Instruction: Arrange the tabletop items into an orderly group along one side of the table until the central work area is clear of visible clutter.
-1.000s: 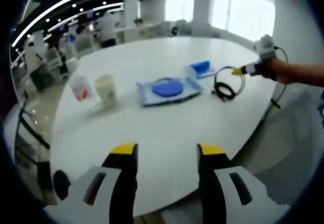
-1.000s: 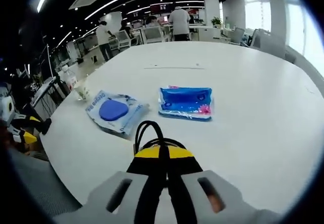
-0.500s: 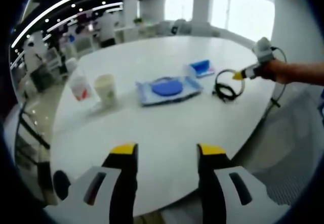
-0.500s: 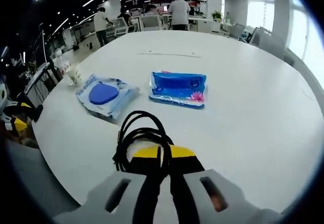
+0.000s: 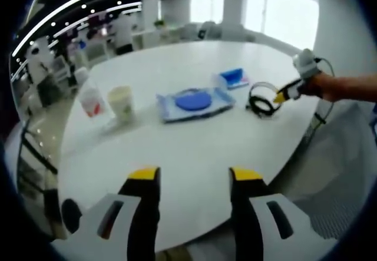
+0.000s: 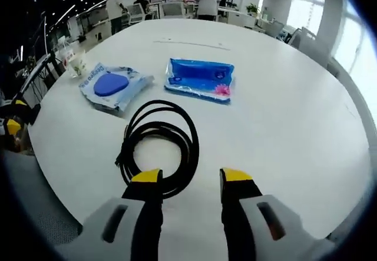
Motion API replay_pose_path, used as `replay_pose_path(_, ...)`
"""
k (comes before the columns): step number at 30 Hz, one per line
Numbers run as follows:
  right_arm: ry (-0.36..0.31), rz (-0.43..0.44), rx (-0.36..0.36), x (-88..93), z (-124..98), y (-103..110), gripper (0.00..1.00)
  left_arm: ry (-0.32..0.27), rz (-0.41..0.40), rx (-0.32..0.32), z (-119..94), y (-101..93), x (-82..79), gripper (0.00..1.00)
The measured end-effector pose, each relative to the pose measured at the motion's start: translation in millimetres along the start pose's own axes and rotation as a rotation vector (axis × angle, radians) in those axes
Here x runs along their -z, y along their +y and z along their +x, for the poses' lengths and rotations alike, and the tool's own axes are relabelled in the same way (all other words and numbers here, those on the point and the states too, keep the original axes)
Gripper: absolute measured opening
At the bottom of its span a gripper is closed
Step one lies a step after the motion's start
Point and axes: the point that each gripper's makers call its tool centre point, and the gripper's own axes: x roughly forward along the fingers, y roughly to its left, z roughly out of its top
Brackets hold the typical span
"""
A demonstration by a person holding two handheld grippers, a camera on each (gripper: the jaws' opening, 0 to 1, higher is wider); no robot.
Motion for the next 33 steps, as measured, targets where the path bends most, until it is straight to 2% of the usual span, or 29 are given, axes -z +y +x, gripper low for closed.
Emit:
replay_pose_path(6,0.019,-0.054,0.003,2.1,-0.3,1.9,0.45,0.002,0.001,0.002,0.1,-0.5,0.2,0.43)
replay_pose_path(18,0.039,-0.088,0.017,4.8,0.8,-2.2,0.53,0.001,-0.008,-0.002,-0.2,0.4,0.4,0.43)
replay_pose_path(25,0.020,-0.040,0.009,3.0,-0.9,-5.7,0.54,0.006,-0.006,-0.004,-0.4,0.2,1.1,0.43)
replay_pose_path(33,-0.039,0.014,-0.008,-9.9,-10.4,-1.9,0.55,0.006,-0.011,0.002,-0.5,-2.0,0.2,0.43)
